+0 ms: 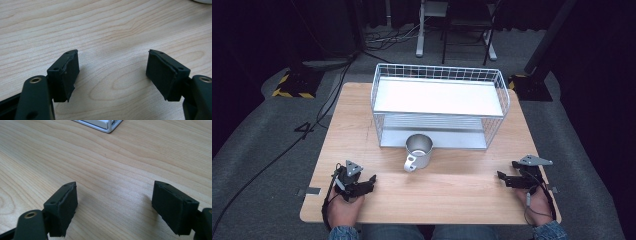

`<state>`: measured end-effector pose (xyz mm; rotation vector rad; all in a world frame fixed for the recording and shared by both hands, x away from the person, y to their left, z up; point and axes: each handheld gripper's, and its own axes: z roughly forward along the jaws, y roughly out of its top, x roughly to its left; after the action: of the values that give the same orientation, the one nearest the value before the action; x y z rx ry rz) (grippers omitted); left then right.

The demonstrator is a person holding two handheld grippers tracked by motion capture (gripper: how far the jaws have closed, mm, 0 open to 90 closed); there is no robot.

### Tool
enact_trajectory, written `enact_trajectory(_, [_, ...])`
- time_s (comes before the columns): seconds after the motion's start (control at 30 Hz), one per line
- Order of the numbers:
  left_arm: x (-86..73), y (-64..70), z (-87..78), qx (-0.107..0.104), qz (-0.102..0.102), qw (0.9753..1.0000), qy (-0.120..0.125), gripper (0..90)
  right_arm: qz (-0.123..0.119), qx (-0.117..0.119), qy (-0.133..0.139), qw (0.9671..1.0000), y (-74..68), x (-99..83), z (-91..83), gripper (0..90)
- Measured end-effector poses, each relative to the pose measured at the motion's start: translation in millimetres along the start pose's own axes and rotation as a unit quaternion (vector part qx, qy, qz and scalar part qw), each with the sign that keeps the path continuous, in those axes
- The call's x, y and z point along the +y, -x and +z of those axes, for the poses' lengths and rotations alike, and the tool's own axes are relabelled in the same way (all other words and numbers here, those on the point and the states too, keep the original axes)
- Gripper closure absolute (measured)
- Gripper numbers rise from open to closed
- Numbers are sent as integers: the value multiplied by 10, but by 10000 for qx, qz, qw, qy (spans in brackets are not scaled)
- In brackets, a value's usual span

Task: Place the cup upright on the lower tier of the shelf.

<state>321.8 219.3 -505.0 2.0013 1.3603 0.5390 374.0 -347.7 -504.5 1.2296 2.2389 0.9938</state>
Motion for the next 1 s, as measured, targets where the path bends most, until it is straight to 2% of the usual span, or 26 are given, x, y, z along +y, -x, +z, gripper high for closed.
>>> enact_trajectory(0.7, [-9,1,-9,-55,44,10000,6,275,0,-1,-1,10000,0,0,0,209])
enact_trajectory(1.0, [8,-12,-33,-127,71,9999,-84,272,-2,-1,-1,10000,0,1,0,209])
